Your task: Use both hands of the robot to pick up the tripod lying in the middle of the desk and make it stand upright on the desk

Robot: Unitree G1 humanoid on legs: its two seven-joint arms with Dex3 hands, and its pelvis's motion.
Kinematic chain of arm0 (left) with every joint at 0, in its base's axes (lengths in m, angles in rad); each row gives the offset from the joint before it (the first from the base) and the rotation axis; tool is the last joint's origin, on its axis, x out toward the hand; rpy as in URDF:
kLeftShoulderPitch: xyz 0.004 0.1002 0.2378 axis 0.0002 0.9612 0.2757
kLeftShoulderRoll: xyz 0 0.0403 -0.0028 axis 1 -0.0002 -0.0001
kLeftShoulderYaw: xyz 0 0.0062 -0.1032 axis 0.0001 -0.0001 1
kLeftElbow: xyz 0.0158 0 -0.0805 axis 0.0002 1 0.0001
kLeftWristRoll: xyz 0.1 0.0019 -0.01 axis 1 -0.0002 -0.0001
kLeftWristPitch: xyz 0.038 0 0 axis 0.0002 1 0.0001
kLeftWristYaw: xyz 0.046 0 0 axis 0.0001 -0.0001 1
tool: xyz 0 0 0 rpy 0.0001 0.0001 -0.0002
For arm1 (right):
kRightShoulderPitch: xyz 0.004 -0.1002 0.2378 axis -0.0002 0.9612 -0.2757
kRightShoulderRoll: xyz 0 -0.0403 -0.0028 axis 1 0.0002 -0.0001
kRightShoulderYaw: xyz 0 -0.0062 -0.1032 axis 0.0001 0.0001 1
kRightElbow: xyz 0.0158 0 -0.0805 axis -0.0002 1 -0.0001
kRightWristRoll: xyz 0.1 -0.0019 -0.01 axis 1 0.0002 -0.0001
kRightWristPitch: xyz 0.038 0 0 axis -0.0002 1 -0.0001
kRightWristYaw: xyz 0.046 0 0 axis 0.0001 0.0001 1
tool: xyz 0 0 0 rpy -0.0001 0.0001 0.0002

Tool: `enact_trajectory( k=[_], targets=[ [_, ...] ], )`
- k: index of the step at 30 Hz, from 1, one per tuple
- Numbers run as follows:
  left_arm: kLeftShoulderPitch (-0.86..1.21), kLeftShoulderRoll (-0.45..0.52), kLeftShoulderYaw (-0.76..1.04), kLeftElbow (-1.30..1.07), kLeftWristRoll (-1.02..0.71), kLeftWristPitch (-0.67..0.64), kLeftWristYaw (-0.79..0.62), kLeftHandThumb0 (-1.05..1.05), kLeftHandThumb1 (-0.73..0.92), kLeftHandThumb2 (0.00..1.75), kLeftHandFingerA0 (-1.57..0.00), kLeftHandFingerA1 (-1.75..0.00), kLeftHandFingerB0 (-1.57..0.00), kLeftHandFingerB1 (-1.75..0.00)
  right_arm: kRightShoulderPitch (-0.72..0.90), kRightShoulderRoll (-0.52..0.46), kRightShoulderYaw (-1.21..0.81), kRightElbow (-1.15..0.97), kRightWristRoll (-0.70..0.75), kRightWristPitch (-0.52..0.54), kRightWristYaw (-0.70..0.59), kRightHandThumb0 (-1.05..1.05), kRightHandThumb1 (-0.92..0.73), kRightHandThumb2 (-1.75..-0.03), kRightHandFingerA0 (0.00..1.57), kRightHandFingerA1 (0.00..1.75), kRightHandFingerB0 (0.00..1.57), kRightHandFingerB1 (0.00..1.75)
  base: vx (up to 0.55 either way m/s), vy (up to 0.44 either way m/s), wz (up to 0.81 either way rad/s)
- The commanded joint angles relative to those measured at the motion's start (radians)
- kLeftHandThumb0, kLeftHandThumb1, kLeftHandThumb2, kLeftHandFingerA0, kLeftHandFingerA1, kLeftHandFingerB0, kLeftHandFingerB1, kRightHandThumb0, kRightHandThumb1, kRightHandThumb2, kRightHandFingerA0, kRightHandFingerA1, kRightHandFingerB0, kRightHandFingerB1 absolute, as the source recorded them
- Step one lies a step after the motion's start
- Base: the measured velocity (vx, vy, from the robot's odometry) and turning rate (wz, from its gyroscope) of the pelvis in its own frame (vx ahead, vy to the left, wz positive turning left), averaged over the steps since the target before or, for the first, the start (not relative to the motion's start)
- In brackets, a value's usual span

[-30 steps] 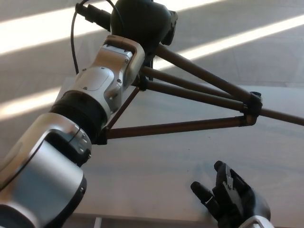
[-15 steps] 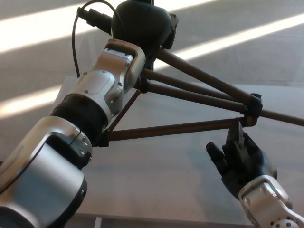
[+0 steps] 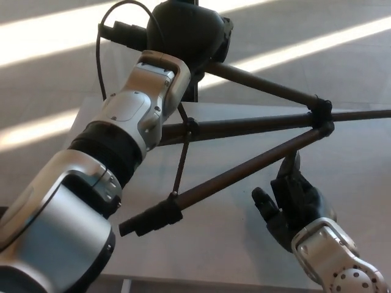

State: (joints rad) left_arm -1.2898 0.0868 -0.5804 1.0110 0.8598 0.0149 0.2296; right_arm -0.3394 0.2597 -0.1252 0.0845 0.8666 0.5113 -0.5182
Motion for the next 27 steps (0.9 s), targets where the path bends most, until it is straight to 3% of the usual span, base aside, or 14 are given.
enact_trajectory(
  k=[1,6,7,10,11,14,18,19,20,21,22,25,26,27],
  targets=[
    [-0.053,-0.002,0.009,-0.004,-0.009,0.008,0.008,-0.22,0.61,0.91,-0.94,-1.34,-0.78,-0.86,0.076,0.081,0.011,0.031,0.000,0.026,0.055,-0.95,-0.59,-0.95,0.00,0.13,0.01,0.06,0.00,0.000,0.00],
    [-0.051,-0.005,0.016,-0.012,-0.016,0.005,0.001,-0.21,0.60,0.90,-0.94,-1.34,-0.80,-0.88,0.078,0.092,0.013,0.053,-0.010,0.020,0.060,-0.95,-0.59,-0.94,0.00,0.12,0.03,0.06,0.00,0.000,0.00],
    [-0.049,0.001,0.016,-0.019,-0.016,0.006,-0.007,-0.20,0.61,0.91,-0.91,-1.27,-0.78,-0.85,0.071,0.096,0.018,0.071,-0.016,0.022,0.062,-0.82,-0.69,-0.63,0.00,0.11,0.00,0.25,0.00,0.000,0.00],
    [-0.046,0.004,0.014,-0.020,-0.012,0.004,-0.001,-0.21,0.62,0.90,-0.93,-1.38,-0.81,-0.89,0.057,0.094,0.019,0.089,-0.026,0.018,0.066,-0.85,-0.69,-0.61,0.00,0.13,0.00,0.26,0.00,0.000,0.00],
    [-0.037,0.012,0.018,-0.020,-0.016,-0.006,0.004,-0.21,0.62,0.89,-0.94,-1.28,-0.80,-0.89,-0.013,0.073,0.003,0.138,-0.033,0.009,0.080,-1.03,-0.63,-0.97,0.00,0.04,0.00,0.10,0.00,0.000,0.00],
    [-0.030,0.014,0.011,-0.024,-0.008,0.000,0.001,-0.22,0.65,0.87,-0.94,-1.37,-0.80,-0.90,-0.048,0.048,-0.002,0.157,-0.032,0.020,0.102,-1.05,-0.63,-0.98,0.00,0.04,0.00,0.05,0.00,0.000,0.00],
    [-0.014,0.015,0.000,-0.022,0.005,0.007,0.021,-0.22,0.63,0.86,-0.94,-1.43,-0.80,-0.92,-0.161,-0.007,-0.037,0.217,-0.023,0.032,0.152,-0.96,-0.55,-0.89,0.00,0.01,0.00,0.00,0.00,0.000,0.00],
    [-0.012,0.015,0.000,-0.023,0.003,0.007,0.018,-0.24,0.65,0.85,-0.92,-1.42,-0.81,-0.92,-0.177,-0.012,-0.044,0.228,-0.026,0.029,0.160,-0.91,-0.67,-0.61,0.00,0.00,0.00,0.00,0.00,0.000,0.00],
    [-0.011,0.015,0.002,-0.024,0.000,0.008,0.014,-0.24,0.65,0.85,-0.92,-1.42,-0.81,-0.92,-0.194,-0.018,-0.051,0.239,-0.031,0.024,0.169,-0.91,-0.67,-0.61,0.00,0.00,0.00,0.00,0.00,0.000,0.00],
    [-0.005,0.015,-0.006,-0.020,0.007,0.006,0.022,-0.26,0.66,0.84,-0.90,-1.45,-0.82,-0.95,-0.275,-0.063,-0.064,0.275,-0.050,0.011,0.191,-0.91,-0.52,-0.81,0.00,0.00,0.00,0.00,0.00,0.000,0.00],
    [-0.004,0.012,-0.008,-0.019,0.009,0.012,0.022,-0.27,0.64,0.82,-0.89,-1.53,-0.81,-1.03,-0.298,-0.078,-0.073,0.289,-0.044,0.017,0.213,-0.91,-0.67,-0.61,0.00,0.00,0.00,0.00,0.00,0.000,0.00],
    [0.013,0.015,-0.010,-0.033,0.006,0.020,0.004,-0.26,0.68,0.82,-0.89,-1.51,-0.79,-1.00,-0.367,-0.092,-0.104,0.336,-0.048,0.008,0.211,-0.86,-0.67,-0.62,0.00,0.00,0.00,0.00,0.00,0.000,0.00],
    [0.018,0.013,-0.004,-0.034,-0.001,0.018,0.011,-0.24,0.65,0.80,-0.89,-1.61,-0.76,-1.13,-0.384,-0.098,-0.111,0.351,-0.054,-0.007,0.225,-1.05,-0.61,-0.94,0.00,0.15,0.00,0.11,0.00,0.000,0.00],
    [0.018,0.012,-0.004,-0.035,-0.003,0.018,0.012,-0.24,0.65,0.80,-0.89,-1.61,-0.76,-1.13,-0.389,-0.099,-0.117,0.357,-0.059,-0.008,0.229,-1.05,-0.61,-0.94,0.00,0.15,0.00,0.11,0.00,0.000,0.00]
  ],
)
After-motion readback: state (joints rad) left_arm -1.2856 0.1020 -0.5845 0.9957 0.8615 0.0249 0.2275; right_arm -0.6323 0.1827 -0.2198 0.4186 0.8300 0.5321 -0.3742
